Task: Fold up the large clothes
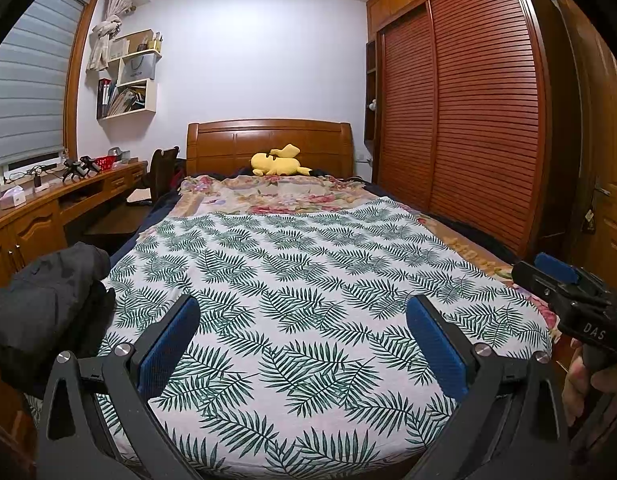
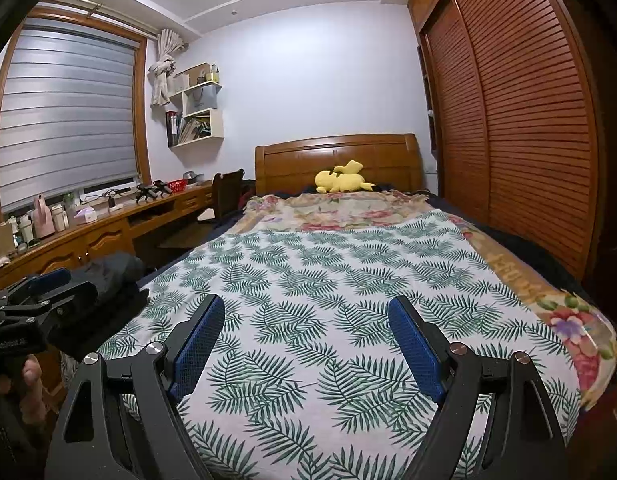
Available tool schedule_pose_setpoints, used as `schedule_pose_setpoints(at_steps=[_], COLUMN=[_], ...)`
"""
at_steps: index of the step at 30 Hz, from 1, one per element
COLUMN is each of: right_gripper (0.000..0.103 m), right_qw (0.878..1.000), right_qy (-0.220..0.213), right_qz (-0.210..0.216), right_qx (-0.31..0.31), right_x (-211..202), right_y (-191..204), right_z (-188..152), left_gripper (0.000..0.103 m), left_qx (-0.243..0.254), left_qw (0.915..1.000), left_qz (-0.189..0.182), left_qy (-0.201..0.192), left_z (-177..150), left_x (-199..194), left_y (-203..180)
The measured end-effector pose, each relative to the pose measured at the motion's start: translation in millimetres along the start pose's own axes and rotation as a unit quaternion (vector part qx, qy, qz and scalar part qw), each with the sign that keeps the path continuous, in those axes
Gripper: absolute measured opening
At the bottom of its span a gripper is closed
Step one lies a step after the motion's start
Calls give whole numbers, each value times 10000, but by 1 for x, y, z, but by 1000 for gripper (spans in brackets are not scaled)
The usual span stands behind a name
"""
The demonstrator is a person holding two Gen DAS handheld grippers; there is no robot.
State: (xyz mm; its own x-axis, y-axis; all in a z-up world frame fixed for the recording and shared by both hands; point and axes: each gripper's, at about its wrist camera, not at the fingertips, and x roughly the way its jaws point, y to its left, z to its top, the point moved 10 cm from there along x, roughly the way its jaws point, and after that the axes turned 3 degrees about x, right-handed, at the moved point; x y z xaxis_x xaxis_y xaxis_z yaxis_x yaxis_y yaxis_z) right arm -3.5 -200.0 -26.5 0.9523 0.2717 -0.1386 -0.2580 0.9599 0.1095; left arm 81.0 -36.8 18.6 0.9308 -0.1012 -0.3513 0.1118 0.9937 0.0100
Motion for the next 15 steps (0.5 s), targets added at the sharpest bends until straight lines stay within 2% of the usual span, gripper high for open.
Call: schedule_pose_setpoints(at_steps=[15], right_gripper=[85], right_qw=[10000], right_qy=[8], right_qz=[1], right_qx=[9], right_x=[1], right_y=[0], right_z=[-1], left_gripper=[103], left_qx=[3], left_qw=[10000], left_qz=[3], left_qy=[6], left_z=[2], left_x=[-1], left_y=[-1])
